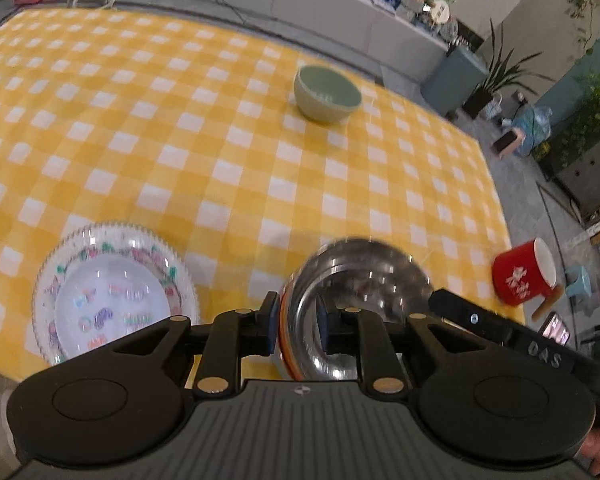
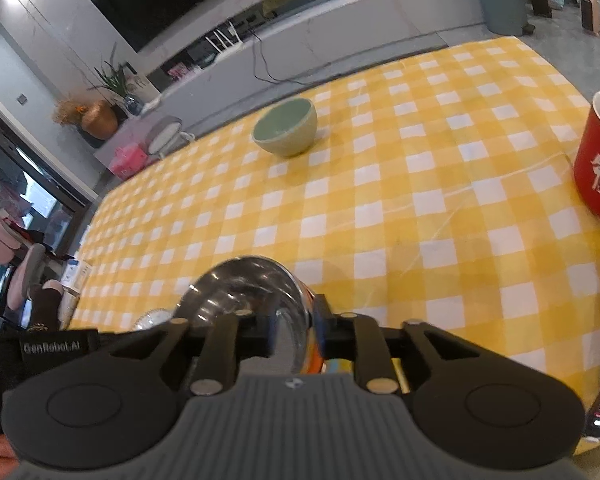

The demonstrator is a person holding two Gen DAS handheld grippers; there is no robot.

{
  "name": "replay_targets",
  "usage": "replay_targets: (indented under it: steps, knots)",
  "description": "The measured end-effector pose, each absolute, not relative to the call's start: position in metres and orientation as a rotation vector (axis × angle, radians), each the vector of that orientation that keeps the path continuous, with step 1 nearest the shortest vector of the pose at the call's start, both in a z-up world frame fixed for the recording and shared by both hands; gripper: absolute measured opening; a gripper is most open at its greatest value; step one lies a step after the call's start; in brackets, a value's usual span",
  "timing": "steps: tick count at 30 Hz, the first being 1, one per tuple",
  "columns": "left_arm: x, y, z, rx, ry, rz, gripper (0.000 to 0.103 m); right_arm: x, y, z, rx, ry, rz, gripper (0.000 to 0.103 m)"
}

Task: Organize plates and bowls
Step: 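Open both grippers and lift them off the orange bowl, then move both grippers toward the rim of the pale green bowl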

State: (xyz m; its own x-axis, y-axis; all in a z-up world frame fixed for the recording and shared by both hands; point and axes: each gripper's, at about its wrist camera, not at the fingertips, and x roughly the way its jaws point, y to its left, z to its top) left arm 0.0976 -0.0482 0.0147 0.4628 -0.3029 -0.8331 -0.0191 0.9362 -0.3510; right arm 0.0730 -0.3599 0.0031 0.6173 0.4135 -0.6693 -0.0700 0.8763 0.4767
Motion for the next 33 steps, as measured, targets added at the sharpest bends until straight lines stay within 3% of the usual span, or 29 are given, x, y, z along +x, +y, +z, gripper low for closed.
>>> replay_targets:
  steps: [6,12,22,28,33]
  knots:
    - [0.113,-0.051,0.024,-0.268,1.000,-0.202,0.039,0.078,-0.363,0.007,0.437,0.793,0.298,0.045]
    - [0.135,-0.052,0.026,-0.183,0.941,-0.239,0.050,0.103,-0.371,0.010,0.459,0.741,0.269,0.046]
    - [0.183,-0.033,0.020,-0.249,0.913,-0.312,0.052,0.162,-0.369,0.004,0.500,0.675,0.268,0.046]
    - [0.212,-0.023,0.014,-0.289,0.878,-0.315,0.053,0.195,-0.371,-0.004,0.479,0.682,0.242,0.040]
    - [0.236,-0.018,0.005,-0.316,0.853,-0.310,0.060,0.229,-0.373,-0.014,0.475,0.696,0.204,0.038]
